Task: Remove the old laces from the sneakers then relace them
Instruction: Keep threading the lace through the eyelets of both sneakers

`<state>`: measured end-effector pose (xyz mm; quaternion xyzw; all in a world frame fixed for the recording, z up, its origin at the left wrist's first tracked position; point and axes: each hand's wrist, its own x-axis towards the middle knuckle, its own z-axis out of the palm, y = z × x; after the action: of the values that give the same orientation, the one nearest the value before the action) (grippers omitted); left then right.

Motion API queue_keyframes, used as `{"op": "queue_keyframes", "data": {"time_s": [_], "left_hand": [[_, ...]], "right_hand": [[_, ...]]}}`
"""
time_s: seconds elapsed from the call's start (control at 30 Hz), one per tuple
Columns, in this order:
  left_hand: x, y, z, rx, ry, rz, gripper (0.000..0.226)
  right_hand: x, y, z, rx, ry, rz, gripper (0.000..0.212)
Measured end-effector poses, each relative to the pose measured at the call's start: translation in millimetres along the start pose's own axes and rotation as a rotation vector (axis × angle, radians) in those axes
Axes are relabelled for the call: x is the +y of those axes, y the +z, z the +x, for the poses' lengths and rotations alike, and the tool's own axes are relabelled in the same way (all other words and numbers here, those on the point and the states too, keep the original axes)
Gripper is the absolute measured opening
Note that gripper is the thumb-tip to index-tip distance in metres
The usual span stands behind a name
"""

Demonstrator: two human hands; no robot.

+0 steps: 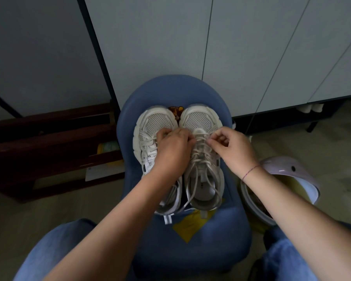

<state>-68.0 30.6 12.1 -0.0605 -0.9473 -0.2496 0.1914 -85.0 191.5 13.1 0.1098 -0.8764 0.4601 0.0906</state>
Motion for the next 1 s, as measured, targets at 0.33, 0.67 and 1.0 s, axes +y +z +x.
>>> {"op": "queue_keyframes", "data": {"time_s": [0.33,0.67,1.0], "left_hand": [[0.2,-1.0,-0.9,0.002,-0.014,-0.04,0.013],[-3.5,-4.6,-3.5,0.029,-0.009,-0.142,0.01],[-21.5,-15.0,-1.0,-0.105,0.18,-0.114,0.008]], "right_hand": [[-5.8,8.8,5.5,-0.02,-0.079,-0.285,0.008],[4.1,-1.8,1.0,-0.083,-0.031,-0.103,0.012],[0.9,2.1,1.4,-0.058,-0.07,-0.073,0.013]]}}
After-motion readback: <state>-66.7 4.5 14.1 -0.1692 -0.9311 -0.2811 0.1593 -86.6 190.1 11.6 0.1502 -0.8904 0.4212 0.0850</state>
